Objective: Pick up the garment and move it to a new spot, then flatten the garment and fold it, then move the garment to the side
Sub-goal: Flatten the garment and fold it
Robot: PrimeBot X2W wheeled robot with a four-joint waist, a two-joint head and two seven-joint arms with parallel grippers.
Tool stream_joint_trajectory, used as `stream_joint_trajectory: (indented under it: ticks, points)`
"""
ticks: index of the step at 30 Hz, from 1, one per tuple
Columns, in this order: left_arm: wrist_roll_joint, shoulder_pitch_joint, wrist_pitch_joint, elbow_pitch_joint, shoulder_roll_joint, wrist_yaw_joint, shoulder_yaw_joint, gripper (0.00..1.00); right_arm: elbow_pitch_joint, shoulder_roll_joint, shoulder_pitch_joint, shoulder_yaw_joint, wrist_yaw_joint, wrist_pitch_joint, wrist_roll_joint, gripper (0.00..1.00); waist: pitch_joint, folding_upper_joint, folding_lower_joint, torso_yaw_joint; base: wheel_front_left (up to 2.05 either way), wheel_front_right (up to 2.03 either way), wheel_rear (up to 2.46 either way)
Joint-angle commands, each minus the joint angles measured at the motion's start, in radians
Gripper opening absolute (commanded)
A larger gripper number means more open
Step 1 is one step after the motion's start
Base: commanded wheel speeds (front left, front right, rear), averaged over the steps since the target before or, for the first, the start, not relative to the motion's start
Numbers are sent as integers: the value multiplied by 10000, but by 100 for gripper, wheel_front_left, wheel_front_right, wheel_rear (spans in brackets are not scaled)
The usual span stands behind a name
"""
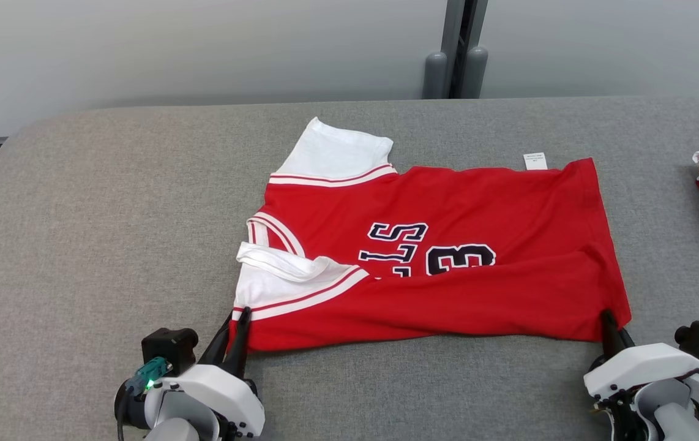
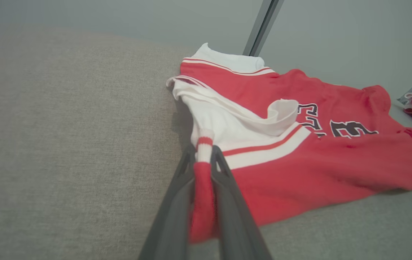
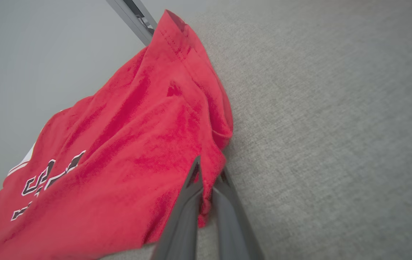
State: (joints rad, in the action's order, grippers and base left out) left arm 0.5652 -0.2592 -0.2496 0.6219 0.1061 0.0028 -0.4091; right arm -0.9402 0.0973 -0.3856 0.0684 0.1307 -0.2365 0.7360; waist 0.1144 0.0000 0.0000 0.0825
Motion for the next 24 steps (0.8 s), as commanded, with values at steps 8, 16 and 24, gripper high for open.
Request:
stream_joint_trajectory:
  ticks: [8,16,24]
  points:
    - [-487,104,85,-12,426,28,-427,0,323,533,261,285,-2,-266,388,0,-335,0,0,-193,0,0,0]
    - [-930,322,472,-268,958,-115,-979,0,451,816,704,833,-2,-15,542,0,-807,0,0,-506,0,0,0]
    - [-708,1003,1879,-871,1556,-432,-1376,0,308,964,1154,1185,-2,925,847,0,-1043,0,0,-766,0,0,0]
